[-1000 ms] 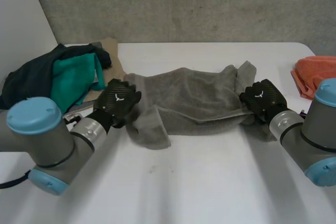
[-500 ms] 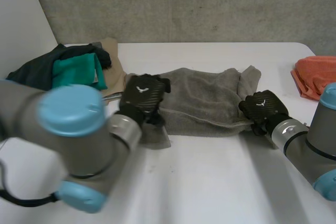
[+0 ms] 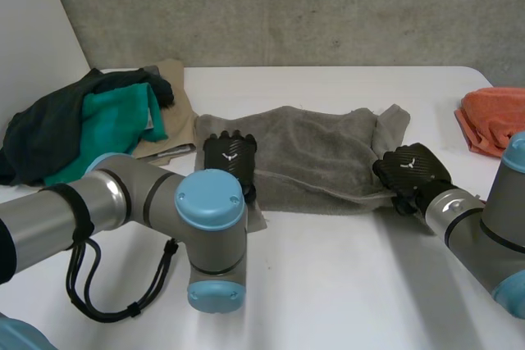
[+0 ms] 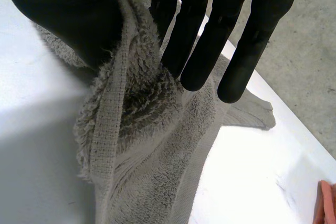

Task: Fold the laundry.

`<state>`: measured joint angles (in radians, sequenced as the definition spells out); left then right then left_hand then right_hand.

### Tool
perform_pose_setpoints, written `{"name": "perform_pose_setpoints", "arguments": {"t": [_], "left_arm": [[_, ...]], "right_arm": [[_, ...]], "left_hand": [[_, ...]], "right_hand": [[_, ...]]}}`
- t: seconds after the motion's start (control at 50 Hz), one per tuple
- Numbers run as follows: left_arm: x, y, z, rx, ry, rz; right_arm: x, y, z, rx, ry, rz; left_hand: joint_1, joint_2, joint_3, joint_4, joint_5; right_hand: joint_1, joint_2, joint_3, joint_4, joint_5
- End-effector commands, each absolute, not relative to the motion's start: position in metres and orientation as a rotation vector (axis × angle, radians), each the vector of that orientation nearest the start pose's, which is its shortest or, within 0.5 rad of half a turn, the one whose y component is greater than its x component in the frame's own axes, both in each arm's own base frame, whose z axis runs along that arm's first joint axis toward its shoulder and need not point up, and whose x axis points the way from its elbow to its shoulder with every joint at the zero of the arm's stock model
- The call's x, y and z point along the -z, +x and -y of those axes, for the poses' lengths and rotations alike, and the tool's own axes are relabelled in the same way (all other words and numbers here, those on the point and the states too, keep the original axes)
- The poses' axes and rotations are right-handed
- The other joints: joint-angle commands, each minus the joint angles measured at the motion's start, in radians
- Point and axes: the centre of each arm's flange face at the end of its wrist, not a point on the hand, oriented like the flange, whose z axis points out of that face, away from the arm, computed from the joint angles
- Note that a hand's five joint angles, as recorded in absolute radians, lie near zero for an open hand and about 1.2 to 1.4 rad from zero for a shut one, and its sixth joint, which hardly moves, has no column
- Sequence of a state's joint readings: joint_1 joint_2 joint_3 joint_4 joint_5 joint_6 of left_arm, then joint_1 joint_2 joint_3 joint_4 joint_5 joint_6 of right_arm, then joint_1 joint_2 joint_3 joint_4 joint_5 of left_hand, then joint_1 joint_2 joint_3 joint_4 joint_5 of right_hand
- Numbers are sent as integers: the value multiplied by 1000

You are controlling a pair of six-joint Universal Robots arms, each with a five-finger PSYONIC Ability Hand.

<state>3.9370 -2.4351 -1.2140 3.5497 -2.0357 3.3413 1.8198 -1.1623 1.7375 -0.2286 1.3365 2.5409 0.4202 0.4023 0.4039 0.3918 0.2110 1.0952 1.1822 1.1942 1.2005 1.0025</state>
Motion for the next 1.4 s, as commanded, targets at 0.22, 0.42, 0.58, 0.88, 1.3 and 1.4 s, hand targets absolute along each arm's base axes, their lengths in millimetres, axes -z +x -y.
{"name": "perform_pose_setpoints", "arguments": {"t": [0.22,0.42,0.58,0.88,1.3,1.4], "left_arm": [[-142,-316,291,2035,525,-2092],[-230,-298,263,2269,595,-2009],[-287,-284,220,2342,843,-1972],[-236,-279,217,1832,1358,-2068],[-337,-349,349,2636,718,-1023],[-369,-346,337,2721,605,-877]], "right_arm": [[-156,226,288,1866,-1239,-2248],[-212,223,283,2006,-1342,-2174],[-301,206,266,2197,-1426,-2108],[-272,185,276,1679,-1751,-2381],[-332,228,387,2953,-1142,-1749],[-360,227,379,3101,-969,-1538]], "left_hand": [[976,994,992,1004,1011],[976,994,992,1004,1011],[976,994,992,1004,1011],[976,994,992,1004,1011],[976,994,992,1004,1011],[976,994,992,1004,1011]], "right_hand": [[301,214,202,196,219],[301,214,202,196,219],[301,214,202,196,219],[301,214,202,196,219],[301,214,202,196,219],[301,214,202,196,219]]}}
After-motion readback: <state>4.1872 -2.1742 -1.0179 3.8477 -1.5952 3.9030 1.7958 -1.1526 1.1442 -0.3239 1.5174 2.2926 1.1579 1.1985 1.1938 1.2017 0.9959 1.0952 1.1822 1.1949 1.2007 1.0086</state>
